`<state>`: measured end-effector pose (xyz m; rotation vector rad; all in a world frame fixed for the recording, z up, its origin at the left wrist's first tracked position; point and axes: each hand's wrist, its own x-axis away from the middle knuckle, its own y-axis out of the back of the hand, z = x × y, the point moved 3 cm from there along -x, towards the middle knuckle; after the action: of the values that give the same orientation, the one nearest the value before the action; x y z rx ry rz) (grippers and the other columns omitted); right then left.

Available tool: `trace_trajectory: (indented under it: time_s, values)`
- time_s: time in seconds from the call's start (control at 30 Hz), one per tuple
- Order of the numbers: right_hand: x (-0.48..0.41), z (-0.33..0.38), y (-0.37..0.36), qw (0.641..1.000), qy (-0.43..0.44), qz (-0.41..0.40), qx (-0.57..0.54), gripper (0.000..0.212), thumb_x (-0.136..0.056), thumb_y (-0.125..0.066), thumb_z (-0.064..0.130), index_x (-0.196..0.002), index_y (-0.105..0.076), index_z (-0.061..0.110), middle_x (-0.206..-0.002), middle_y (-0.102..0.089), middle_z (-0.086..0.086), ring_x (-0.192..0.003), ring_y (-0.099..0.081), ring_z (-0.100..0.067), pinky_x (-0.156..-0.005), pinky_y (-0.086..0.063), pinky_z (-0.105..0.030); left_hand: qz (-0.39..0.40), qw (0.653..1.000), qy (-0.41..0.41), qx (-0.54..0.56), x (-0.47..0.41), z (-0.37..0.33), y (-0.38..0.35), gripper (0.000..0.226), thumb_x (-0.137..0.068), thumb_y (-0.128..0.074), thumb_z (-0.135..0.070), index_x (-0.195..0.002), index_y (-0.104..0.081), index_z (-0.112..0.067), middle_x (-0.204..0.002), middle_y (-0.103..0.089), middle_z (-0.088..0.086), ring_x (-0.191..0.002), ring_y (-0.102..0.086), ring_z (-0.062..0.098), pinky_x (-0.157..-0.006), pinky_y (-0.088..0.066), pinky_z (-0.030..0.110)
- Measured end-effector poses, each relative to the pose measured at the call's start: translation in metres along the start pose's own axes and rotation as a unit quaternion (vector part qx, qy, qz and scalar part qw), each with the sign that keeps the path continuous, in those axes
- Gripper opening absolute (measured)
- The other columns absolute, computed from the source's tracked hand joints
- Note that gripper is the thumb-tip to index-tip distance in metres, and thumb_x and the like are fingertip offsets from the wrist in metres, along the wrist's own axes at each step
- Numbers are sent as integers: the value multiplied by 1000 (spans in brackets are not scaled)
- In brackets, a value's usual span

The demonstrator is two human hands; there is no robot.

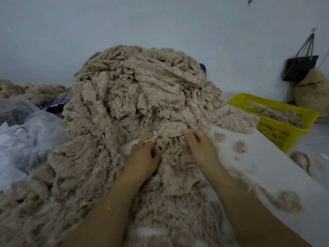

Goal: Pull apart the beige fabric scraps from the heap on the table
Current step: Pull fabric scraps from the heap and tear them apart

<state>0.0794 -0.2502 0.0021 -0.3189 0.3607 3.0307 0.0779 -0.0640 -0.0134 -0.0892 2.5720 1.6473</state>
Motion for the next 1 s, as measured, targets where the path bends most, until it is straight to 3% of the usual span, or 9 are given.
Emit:
trace_trajectory:
  time_s: [0.1, 0.17, 0.23, 0.3, 0.4, 0.57, 0.77, 0.9, 1.0]
  values:
    - [8, -4, -27, 949, 93, 194, 233, 17, -94, -56, 54, -99, -60, 38, -97, -57, 17, -92, -53, 0, -76, -44, -17, -61, 987, 0, 148, 0, 2, 3, 19, -100, -55, -28, -83, -55, -19, -86, -56, -2, -80, -55, 14, -64, -43, 27]
    - [10, -7, -34, 908, 119, 241, 322, 23, -96, -55, 48, -96, -56, 26, -92, -45, 12, -92, -41, -10, -75, -36, -27, -95, 951, 37, 292, 0, 4, 8, 22, -100, -56, -28, -79, -51, -25, -81, -60, -3, -71, -56, 8, -58, -44, 17]
    - [11, -3, -32, 921, 107, 235, 292, 29, -102, -50, 39, -90, -52, 13, -82, -41, 7, -79, -39, -6, -65, -31, -27, -86, 856, 84, 503, 0, 4, 11, 22, -101, -56, -24, -80, -53, -20, -85, -65, 4, -76, -63, 15, -68, -56, 25]
    - [11, 4, -24, 959, 76, 181, 205, 33, -104, -45, 37, -93, -53, 6, -76, -46, -3, -64, -44, -5, -60, -34, -29, -55, 709, 116, 694, 0, 0, 13, 20, -102, -54, -18, -83, -55, -14, -84, -69, 4, -73, -67, 14, -64, -59, 28]
    - [14, 9, -14, 990, 28, 108, 83, 40, -105, -43, 38, -114, -56, 2, -107, -50, -17, -96, -52, -5, -84, -42, -24, -39, 547, 125, 827, 0, 1, 18, 19, -102, -51, -12, -83, -55, -10, -77, -70, 4, -65, -69, 12, -58, -58, 22]
    - [14, 13, -14, 992, 62, 99, 51, 40, -104, -42, 41, -85, -53, 8, -74, -51, -4, -62, -48, -8, -61, -38, -25, -22, 421, 121, 899, 0, 5, 26, 26, -103, -45, -12, -93, -66, -2, -81, -74, 10, -70, -74, 18, -58, -60, 25]
    - [17, 7, -21, 989, 59, 131, 45, 40, -104, -40, 44, -75, -65, 32, -80, -69, 16, -74, -63, 1, -64, -43, -6, 59, 444, 115, 886, 7, -4, 25, 25, -90, -63, -19, -81, -76, 1, -93, -73, 15, -73, -73, 20, -60, -61, 26]
    - [15, 10, -21, 989, 87, 106, 62, 33, -93, -41, 69, -88, -57, 41, -92, -61, 15, -84, -57, 1, -67, -39, -7, 123, 578, 44, 806, 10, -15, 19, 18, -87, -70, -26, -90, -73, -9, -89, -70, 10, -73, -68, 15, -60, -57, 21]
    - [13, 5, -27, 986, 81, 126, 76, 33, -90, -51, 64, -109, -53, 36, -112, -58, 4, -98, -59, -6, -82, -50, -22, 126, 675, 30, 726, 12, -21, 12, 24, -86, -69, -27, -97, -69, -5, -81, -66, 11, -65, -63, 17, -49, -48, 24]
